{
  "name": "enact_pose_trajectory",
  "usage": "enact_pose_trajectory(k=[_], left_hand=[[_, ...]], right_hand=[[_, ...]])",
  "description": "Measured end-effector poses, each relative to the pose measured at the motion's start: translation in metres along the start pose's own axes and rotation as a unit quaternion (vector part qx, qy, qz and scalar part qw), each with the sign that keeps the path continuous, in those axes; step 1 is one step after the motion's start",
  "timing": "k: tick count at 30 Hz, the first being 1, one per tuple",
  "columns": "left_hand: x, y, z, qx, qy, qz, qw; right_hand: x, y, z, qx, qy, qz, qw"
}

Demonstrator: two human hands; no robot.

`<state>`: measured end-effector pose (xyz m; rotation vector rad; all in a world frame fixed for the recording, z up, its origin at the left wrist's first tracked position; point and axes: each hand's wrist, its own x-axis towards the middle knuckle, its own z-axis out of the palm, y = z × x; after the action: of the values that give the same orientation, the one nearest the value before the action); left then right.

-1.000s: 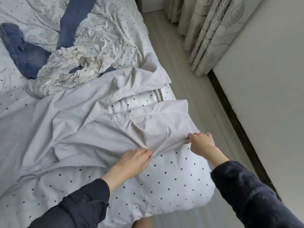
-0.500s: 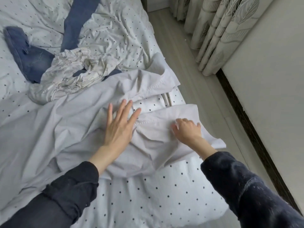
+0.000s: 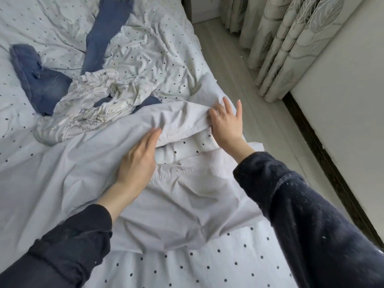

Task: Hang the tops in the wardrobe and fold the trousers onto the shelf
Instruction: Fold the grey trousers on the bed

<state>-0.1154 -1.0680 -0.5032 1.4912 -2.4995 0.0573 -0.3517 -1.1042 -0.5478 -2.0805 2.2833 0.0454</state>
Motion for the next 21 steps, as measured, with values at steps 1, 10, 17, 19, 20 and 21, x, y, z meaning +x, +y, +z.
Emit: enact_pose_trajectory(k=[1,10,17,19,20,21], left_hand=[[0.001,0.000,-0.003,-0.021,0.011,-0.017,1.000],[-0.064,0.037,-0.029,-0.153,-0.050,0.031,0.986],[-0.130,0.068,-0.007,-0.086,-0.148,0.149,0.974],[-0.138,0.071,0.000,-0.053,-0.195,0.150,0.968],[-0.141,0.073,0.003,-0.049,-0.214,0.142,0.965],[-0.143,0.072,0.005,-0.045,-0.235,0.139,0.961]], right_hand=[[-0.001,0.004,-0.003,0.006,0.033,0.004,0.999],[-0.101,0.075,-0.065,0.061,0.236,-0.048,0.969],[-0.203,0.108,-0.027,0.021,0.067,-0.059,0.996],[-0.222,0.104,-0.015,0.028,0.001,-0.042,0.999],[-0.230,0.101,-0.013,0.029,-0.042,-0.022,0.998],[-0.234,0.098,-0.011,0.028,-0.086,-0.004,0.996]])
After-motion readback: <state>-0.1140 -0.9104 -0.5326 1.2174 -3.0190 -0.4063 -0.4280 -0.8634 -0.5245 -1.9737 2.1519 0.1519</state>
